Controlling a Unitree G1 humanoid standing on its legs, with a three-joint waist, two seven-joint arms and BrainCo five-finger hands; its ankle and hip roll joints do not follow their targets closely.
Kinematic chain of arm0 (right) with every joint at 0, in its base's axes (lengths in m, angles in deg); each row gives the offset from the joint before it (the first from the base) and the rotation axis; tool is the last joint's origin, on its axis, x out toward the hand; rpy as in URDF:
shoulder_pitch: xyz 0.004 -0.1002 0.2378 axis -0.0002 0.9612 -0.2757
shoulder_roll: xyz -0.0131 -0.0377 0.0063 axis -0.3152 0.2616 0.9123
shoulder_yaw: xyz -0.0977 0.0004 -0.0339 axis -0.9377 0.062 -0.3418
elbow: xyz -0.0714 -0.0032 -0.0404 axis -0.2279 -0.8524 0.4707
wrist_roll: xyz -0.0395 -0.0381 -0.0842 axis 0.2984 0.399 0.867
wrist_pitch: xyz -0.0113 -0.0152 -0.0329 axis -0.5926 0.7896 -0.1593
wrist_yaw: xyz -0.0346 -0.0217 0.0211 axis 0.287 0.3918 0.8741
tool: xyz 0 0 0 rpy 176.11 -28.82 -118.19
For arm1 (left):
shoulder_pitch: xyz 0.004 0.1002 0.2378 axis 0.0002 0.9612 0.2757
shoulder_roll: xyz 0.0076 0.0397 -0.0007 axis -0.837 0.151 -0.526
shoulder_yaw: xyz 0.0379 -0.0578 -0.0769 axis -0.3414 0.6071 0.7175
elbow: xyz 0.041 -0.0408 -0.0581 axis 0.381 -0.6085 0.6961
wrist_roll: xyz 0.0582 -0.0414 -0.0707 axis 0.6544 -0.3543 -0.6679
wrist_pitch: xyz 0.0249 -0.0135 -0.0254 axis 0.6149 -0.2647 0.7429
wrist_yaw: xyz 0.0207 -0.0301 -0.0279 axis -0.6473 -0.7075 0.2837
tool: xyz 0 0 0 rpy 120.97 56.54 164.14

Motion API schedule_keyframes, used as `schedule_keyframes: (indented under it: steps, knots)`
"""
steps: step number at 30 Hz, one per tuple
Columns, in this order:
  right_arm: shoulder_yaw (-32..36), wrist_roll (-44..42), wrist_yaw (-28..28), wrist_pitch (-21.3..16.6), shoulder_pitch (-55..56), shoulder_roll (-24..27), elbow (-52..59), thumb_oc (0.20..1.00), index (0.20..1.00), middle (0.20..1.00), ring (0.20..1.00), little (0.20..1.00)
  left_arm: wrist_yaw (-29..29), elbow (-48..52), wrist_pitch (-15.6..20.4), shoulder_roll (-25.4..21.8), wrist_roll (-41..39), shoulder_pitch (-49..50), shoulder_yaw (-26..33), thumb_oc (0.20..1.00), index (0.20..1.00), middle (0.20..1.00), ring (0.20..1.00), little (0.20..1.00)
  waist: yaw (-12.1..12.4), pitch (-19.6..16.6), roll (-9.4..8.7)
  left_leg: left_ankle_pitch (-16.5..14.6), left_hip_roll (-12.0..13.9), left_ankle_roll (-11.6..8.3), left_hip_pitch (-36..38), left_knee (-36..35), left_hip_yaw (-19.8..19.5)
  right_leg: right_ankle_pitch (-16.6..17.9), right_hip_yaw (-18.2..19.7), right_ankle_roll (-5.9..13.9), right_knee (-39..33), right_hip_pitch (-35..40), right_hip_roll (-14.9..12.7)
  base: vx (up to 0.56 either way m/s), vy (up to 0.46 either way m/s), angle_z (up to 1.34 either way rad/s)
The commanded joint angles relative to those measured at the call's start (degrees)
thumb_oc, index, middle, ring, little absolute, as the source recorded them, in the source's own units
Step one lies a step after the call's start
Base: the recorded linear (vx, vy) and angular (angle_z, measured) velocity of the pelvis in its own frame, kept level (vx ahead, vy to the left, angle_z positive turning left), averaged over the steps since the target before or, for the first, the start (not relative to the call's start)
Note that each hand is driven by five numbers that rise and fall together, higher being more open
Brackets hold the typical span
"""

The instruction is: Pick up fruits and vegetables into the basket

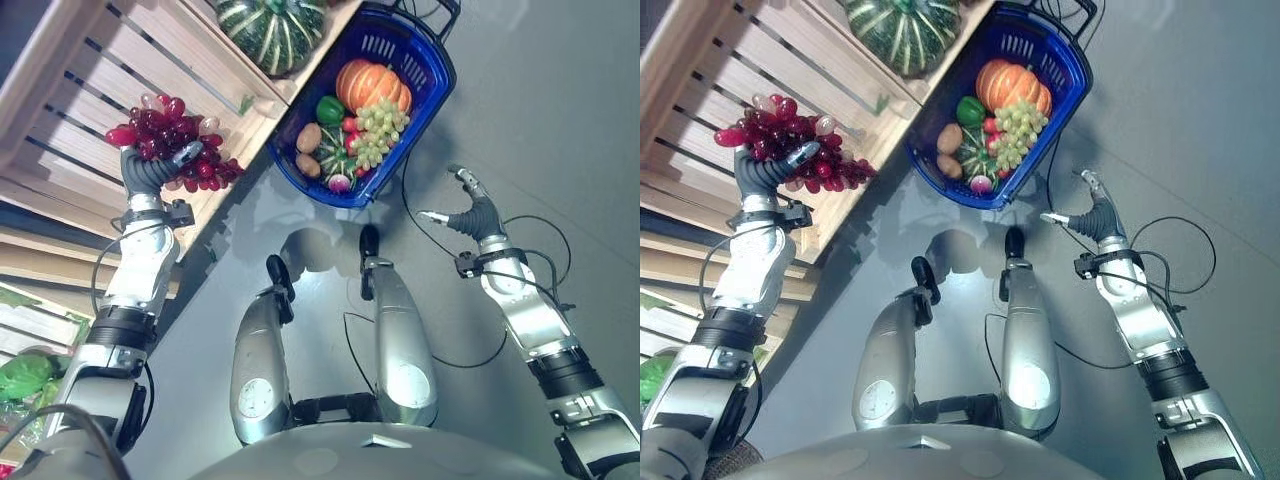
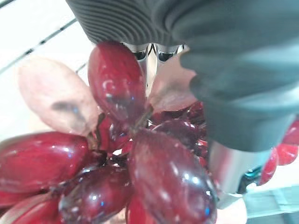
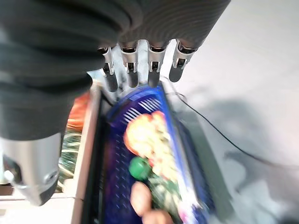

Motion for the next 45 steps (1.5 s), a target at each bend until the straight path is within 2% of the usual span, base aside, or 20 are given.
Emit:
schedule_keyframes:
  steps: [1, 5, 7, 12, 21, 32, 45]
  knots:
    - [0.38, 1.64, 1.44, 0.40, -2.14, 1.07, 3.13, 1.000, 1.000, 1.000, 1.000, 1.000, 2.75, 6.32, 3.15, -2.81, 0.85, 0.23, 1.82, 0.200, 0.200, 0.200, 0.200, 0.200, 0.65, -6.43, 0.61, -2.81, -1.83, 1.68, -0.30, 1.62, -0.01, -2.71, -1.11, 4.91, -3.41, 6.07, -4.35, 0.09, -0.030, 0.06]
    - [-2.80, 0.32, 0.19, 1.51, -7.39, -0.09, 2.29, 1.000, 1.000, 1.000, 1.000, 1.000, 9.09, 10.87, 3.35, -2.87, -0.37, 0.08, 0.39, 0.200, 0.200, 0.200, 0.200, 0.200, 2.26, -8.54, 0.81, -2.89, -2.19, 1.57, 3.25, -0.07, -0.82, -2.82, -1.97, 5.07, -5.31, 10.40, -4.91, 0.08, -0.049, 0.06]
    - [-4.59, 0.09, -0.13, 1.46, -9.87, -0.78, 1.83, 1.000, 1.000, 1.000, 1.000, 1.000, 14.36, 12.85, 4.79, -2.51, -1.75, -0.38, -0.87, 0.200, 0.200, 0.200, 0.200, 0.200, 2.99, -9.54, 0.92, -2.78, -2.24, 1.50, 5.21, -1.20, -1.26, -2.77, -2.69, 5.17, -6.38, 12.67, -5.15, 0.10, -0.058, 0.11]
    - [-8.58, -0.59, -1.75, 1.51, -15.27, -2.73, 0.53, 1.000, 1.000, 1.000, 1.000, 1.000, 24.55, 16.71, 4.51, -1.24, -7.00, -1.60, -3.40, 0.200, 0.200, 0.200, 0.200, 0.200, 4.46, -12.76, 1.22, -2.19, -2.47, 1.35, 9.46, -4.36, -1.83, -2.37, -3.86, 5.52, -9.24, 17.45, -5.51, 0.10, -0.038, 0.09]
    - [-15.93, -4.14, -6.62, 5.35, -20.58, -7.08, -1.88, 1.000, 1.000, 1.000, 1.000, 1.000, 38.49, 21.99, -0.72, 1.84, -14.87, -3.50, -9.31, 0.200, 0.200, 0.200, 0.200, 0.200, 6.55, -19.35, 0.74, -3.03, -1.76, 0.90, 16.25, -7.14, -2.98, -2.78, -5.35, 6.24, -12.31, 24.75, -5.61, 0.14, -0.053, 0.11]
    - [-22.43, -5.40, -10.48, 9.50, -21.13, -12.70, -4.86, 1.000, 1.000, 1.000, 1.000, 1.000, 39.79, 23.68, -2.64, 5.51, -14.72, -5.28, -13.86, 0.200, 0.200, 0.200, 0.200, 0.200, 6.90, -22.27, 0.23, -3.19, -0.99, 0.67, 21.36, -10.24, -2.59, -2.77, -5.80, 7.01, -14.08, 28.61, -5.59, 0.06, -0.017, 0.03]
    - [-27.90, -8.77, -14.49, 10.17, -18.51, -16.93, -7.25, 1.000, 1.000, 1.000, 1.000, 1.000, 36.75, 25.20, -2.47, 7.17, -13.53, -8.00, -15.98, 0.200, 0.200, 0.200, 0.200, 0.200, 6.51, -22.43, 0.45, -3.25, -0.45, 0.45, 23.28, -11.26, -1.81, -2.99, -6.38, 7.39, -14.47, 29.94, -5.90, 0.00, 0.000, 0.00]
